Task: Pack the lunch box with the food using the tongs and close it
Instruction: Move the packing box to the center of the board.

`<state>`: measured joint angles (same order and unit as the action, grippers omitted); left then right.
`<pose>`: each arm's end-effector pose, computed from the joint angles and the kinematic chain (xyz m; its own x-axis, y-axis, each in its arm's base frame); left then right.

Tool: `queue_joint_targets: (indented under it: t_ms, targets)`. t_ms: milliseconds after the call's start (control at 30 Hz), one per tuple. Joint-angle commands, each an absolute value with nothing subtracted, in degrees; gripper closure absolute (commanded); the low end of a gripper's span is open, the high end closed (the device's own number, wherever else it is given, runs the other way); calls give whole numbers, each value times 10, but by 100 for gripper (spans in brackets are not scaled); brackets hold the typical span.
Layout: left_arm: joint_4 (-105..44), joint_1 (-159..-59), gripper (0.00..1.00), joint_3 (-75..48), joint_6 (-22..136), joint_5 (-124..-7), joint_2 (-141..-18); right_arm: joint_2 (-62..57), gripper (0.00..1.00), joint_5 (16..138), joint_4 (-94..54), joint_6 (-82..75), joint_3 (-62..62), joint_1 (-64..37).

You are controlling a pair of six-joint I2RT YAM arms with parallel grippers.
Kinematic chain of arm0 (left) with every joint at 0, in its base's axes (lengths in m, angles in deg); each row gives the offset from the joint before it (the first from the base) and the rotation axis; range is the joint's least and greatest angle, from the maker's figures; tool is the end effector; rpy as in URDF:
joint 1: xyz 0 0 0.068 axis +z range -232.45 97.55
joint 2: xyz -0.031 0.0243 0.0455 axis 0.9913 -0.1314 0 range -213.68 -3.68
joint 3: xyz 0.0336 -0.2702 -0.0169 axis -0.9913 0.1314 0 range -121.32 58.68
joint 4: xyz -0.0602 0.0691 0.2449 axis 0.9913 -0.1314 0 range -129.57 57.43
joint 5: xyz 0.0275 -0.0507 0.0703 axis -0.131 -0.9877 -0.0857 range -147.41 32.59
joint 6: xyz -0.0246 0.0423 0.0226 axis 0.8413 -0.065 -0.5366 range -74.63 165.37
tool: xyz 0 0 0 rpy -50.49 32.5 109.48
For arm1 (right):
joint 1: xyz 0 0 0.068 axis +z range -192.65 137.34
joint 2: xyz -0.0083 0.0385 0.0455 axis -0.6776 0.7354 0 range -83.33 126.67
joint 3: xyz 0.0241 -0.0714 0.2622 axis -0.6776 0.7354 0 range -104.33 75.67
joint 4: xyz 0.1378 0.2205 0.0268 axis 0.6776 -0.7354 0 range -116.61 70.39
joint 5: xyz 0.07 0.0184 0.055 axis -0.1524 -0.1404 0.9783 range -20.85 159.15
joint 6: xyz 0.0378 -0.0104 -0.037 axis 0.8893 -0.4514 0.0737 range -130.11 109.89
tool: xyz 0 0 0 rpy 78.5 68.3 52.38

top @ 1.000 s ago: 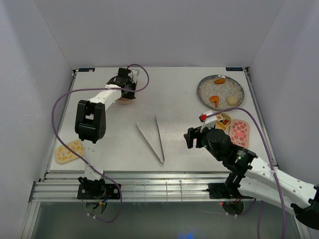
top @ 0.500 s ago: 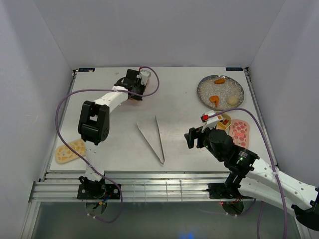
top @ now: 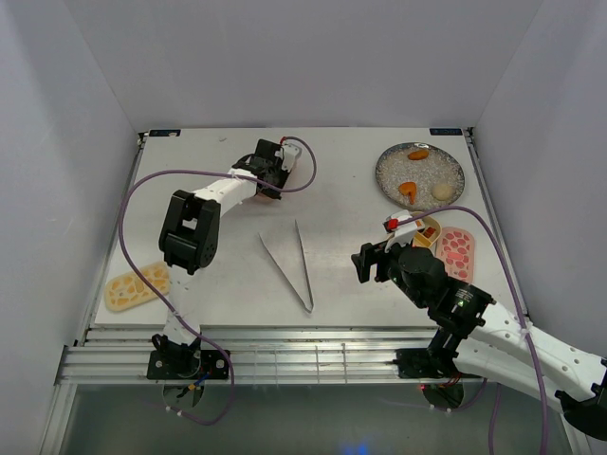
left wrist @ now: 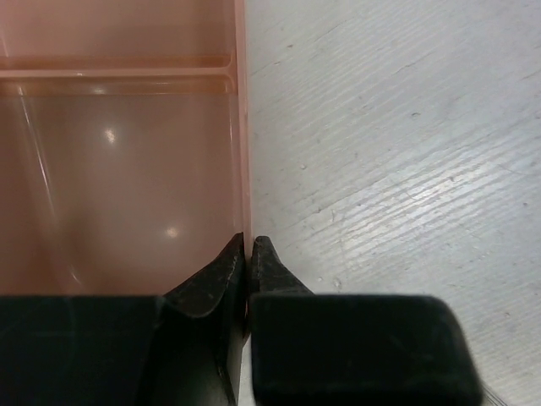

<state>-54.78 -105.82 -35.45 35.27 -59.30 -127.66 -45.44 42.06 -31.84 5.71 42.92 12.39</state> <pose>0.4376 -0.1905 0.1759 -0.6400 0.4676 -0.6097 0.5356 0.8404 0.0823 0.1060 0.1233 0.2820 -0.2955 0.0008 -0.9554 -0.4158 0.9002 0.1294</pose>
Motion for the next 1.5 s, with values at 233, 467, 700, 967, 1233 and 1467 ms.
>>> queue_joint_targets:
  t_ms: [233, 467, 700, 967, 1233, 1467]
  targets:
    - [-517, -1057, 82, -364, 338, -558, -1263, -462, 18, 409, -300, 48, 435, 126]
    - [-516, -1057, 72, -362, 340, -545, -1267, -460, 18, 411, -300, 48, 434, 126]
    - [-507, -1057, 53, -357, 360, -527, -1259, -466, 18, 405, -300, 48, 436, 126]
    - [-471, -1057, 26, -350, 446, -481, -1180, -461, 18, 389, -303, 45, 432, 126]
    - [-537, -1057, 2, -354, 611, -455, -1058, -453, 18, 378, -302, 44, 432, 126]
    - [-622, -1079, 2, -230, 778, -483, -918, -453, 18, 384, -302, 46, 435, 126]
